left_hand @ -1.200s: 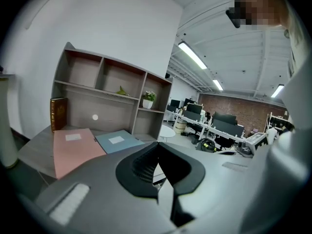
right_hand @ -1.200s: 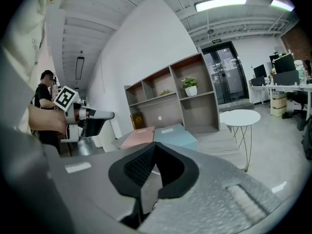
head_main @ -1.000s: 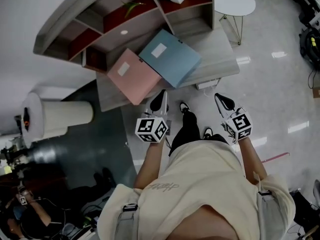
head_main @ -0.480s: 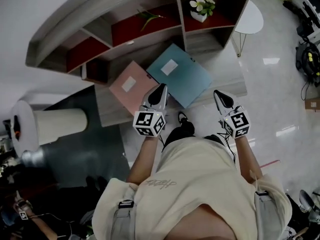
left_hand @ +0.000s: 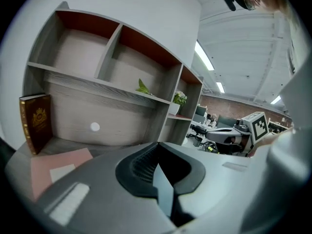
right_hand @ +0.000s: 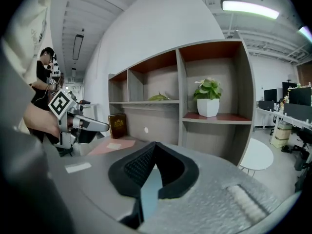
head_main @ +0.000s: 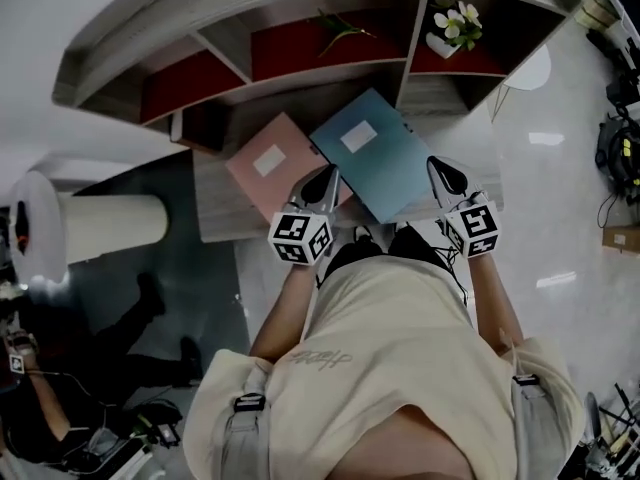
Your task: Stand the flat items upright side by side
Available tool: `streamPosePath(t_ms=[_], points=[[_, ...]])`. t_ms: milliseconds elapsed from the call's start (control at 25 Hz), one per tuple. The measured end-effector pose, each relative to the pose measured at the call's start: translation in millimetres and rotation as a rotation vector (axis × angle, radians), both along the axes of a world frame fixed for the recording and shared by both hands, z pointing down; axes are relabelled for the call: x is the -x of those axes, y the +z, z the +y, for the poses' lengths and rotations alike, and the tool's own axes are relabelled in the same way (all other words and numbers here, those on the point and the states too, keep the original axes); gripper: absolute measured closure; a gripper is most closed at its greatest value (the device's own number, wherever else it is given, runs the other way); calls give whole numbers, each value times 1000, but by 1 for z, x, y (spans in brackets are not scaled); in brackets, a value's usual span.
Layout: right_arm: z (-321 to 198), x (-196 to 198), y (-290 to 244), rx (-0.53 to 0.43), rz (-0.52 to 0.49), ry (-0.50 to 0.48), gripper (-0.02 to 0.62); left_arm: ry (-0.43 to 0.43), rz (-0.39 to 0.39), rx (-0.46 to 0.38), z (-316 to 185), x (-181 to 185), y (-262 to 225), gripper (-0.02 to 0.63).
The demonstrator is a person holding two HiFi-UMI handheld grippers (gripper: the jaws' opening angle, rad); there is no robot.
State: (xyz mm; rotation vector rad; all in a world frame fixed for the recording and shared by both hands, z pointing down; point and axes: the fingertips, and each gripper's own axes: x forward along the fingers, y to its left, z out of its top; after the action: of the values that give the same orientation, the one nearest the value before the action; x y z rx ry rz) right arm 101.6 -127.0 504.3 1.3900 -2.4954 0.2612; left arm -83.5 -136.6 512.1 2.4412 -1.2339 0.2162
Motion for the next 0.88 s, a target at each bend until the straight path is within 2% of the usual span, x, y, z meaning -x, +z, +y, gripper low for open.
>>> streamPosePath(t_ms=[200,480,600,680,880], points=[[-21,-15,15,42,36,-36,594,-52,-15,63,6,-4,14,588],[-55,-37,63,181,40,-143,590,-160,17,209,21,-12,54,588],[-58,-42,87,250,41,-214,553,-223,60,282,30,-18,76,567],[-63,-43,101,289,31,-269,504,-284,88,321,34,-18,92,552],[-68,-43,144,425,60,-362,425,-388,158,445,57,-16,134,479]])
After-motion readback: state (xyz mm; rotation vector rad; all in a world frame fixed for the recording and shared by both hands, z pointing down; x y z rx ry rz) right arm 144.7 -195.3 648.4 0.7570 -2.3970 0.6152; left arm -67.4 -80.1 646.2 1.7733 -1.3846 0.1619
